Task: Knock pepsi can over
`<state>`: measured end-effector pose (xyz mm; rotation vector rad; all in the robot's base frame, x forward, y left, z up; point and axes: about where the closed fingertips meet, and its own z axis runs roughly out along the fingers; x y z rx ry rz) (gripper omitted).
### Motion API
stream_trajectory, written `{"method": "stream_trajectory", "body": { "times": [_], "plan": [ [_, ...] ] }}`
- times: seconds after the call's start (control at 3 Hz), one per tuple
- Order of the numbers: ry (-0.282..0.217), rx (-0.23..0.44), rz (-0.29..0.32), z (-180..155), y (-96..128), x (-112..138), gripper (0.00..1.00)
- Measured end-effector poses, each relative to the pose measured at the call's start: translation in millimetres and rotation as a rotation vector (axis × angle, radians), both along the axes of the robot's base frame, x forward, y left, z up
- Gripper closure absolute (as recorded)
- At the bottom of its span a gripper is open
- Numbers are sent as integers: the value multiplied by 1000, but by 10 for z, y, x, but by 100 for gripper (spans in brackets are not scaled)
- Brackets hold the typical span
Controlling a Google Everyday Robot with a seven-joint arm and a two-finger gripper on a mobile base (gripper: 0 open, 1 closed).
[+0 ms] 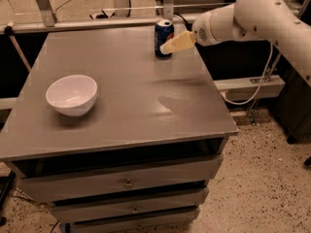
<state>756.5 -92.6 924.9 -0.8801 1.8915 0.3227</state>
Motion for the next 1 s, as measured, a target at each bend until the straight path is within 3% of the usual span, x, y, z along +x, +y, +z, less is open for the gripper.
{"method": "stream_trajectory", "body": {
  "times": [1.0],
  "plan": [
    [0,59,-14,2,312,180,0]
  ]
}}
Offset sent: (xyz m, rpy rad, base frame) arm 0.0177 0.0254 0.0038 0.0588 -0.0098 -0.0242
